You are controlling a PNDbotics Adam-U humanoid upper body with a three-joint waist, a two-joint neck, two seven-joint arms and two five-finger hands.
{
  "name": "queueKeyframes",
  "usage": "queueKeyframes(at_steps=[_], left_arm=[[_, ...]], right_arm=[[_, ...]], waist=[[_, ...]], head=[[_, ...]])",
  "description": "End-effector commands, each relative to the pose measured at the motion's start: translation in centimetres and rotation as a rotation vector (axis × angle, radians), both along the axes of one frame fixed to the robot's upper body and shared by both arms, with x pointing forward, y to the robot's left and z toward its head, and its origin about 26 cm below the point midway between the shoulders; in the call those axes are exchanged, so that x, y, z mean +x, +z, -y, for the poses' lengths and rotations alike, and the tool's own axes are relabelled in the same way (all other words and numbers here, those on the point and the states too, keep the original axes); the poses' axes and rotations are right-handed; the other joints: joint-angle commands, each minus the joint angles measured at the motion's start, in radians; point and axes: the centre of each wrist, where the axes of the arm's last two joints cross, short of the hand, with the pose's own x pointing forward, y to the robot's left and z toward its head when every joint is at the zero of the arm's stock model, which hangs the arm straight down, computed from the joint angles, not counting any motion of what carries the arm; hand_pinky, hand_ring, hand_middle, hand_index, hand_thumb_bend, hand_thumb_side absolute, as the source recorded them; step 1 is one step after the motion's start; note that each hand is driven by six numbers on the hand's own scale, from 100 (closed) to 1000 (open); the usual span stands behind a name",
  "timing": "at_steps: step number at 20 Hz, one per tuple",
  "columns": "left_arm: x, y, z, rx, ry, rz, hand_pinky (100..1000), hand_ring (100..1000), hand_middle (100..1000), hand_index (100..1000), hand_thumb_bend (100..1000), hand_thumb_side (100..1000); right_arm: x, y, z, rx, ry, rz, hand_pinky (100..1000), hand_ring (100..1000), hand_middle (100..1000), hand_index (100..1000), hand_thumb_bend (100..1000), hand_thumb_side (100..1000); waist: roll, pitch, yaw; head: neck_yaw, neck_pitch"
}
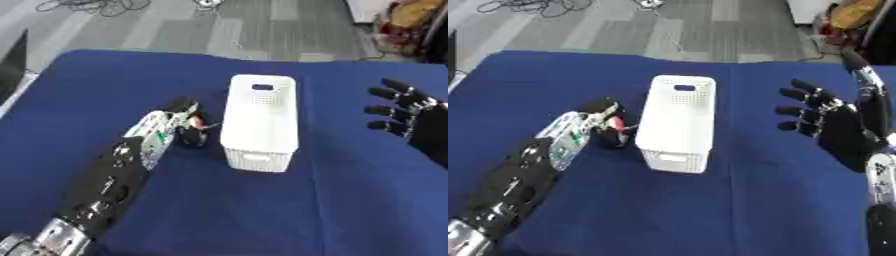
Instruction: Pick up objects on the table and place them in the box.
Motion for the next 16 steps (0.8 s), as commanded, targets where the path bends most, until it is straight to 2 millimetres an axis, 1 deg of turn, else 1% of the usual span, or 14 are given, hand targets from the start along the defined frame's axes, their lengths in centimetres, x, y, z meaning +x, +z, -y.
queueKeyframes(at_steps=[1,3,6,12,15,16], left_arm=[[0.1,3.1,-0.4,0.084,0.033,0.134,100,100,100,148,100,252],[-0.2,4.1,0.1,0.12,0.034,0.203,100,100,100,136,100,249],[-0.6,5.4,0.6,0.126,0.029,0.267,100,100,100,135,100,246],[-1.1,7.0,1.3,0.105,0.016,0.309,100,100,100,137,100,245],[-1.0,7.8,1.7,0.107,0.009,0.337,100,100,100,136,100,245],[-0.9,8.4,2.0,0.11,0.009,0.354,100,100,100,135,100,341]], right_arm=[[-0.1,1.1,0.1,-0.011,0.068,-0.025,732,811,943,1000,572,1000],[-0.1,1.0,0.2,-0.011,0.064,-0.026,732,811,943,1000,571,1000],[-0.1,0.9,0.3,-0.012,0.061,-0.028,732,811,943,1000,571,1000],[-0.1,0.8,0.3,-0.013,0.06,-0.032,732,811,943,1000,570,1000],[-0.1,0.8,0.4,-0.014,0.061,-0.033,732,811,943,1000,570,1000],[-0.1,0.7,0.4,-0.014,0.061,-0.034,732,811,943,1000,572,1000]], waist=[[0.001,-0.013,0.002],[0.001,-0.014,0.003],[0.001,-0.015,0.005],[0.002,-0.018,0.006],[0.002,-0.018,0.006],[0.002,-0.019,0.006]], head=[[-0.01,0.001],[-0.011,0.001],[-0.012,0.001],[-0.01,0.001],[-0.009,0.001],[-0.007,0.001]])
